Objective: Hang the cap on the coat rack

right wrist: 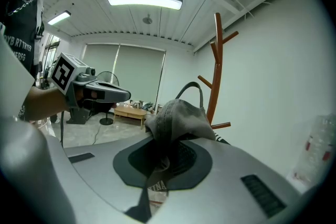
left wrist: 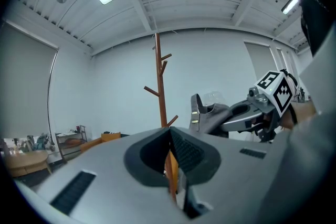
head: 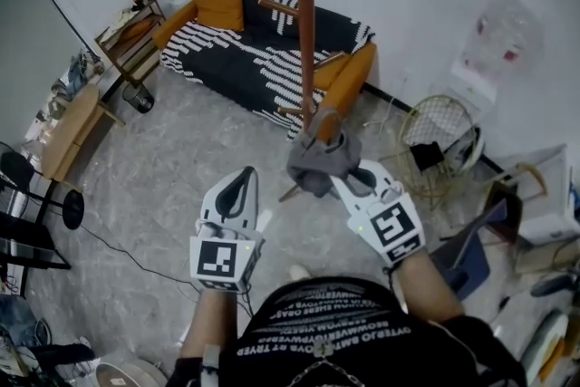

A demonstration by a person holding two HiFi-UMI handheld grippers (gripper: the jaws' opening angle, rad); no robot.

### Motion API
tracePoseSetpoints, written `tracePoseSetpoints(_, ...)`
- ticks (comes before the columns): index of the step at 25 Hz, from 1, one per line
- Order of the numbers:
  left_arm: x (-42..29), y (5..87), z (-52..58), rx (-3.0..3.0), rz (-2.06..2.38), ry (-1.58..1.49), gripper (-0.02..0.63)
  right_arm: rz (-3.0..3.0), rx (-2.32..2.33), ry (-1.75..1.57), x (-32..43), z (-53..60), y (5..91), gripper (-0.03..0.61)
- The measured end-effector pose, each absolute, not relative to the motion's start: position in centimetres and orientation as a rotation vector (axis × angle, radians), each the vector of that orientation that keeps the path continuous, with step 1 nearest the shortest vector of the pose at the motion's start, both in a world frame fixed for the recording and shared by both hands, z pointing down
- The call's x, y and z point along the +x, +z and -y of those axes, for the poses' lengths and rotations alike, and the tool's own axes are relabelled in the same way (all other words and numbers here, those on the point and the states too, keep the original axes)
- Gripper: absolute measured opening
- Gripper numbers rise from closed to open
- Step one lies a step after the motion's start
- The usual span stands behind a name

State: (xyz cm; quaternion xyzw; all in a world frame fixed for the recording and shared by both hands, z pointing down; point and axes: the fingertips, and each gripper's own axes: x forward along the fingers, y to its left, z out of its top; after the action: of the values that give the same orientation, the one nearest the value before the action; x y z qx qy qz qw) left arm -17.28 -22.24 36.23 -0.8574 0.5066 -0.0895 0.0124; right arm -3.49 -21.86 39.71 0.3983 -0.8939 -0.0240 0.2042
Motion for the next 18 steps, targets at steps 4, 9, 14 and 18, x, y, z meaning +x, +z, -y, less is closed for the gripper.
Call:
tracePoseSetpoints(4,-18.0,35.7,22.7,-2.702,-1.582,-0.233,0.003,2.484,1.139,-0.063,-4.2,22.3,39.4,0.020)
tracePoseSetpoints(9,-19.4,36.1,22.3,-2.684,-1.563,-0.257,0.002,2.459,1.131,-0.071,-5.0,21.7,39.9,0.020)
tracePoseSetpoints(14,-19.1,36.3,21.7,-2.708,-1.560,-0.228,0.002,2.442,1.114,-0.062,-5.0,21.1,40.2,0.020)
tracePoseSetpoints(18,-19.3,36.7,22.0,-2.695,-1.534,-0.273,0.002,2.428,1.098,-0.049,-5.0,21.3,40.4,0.020)
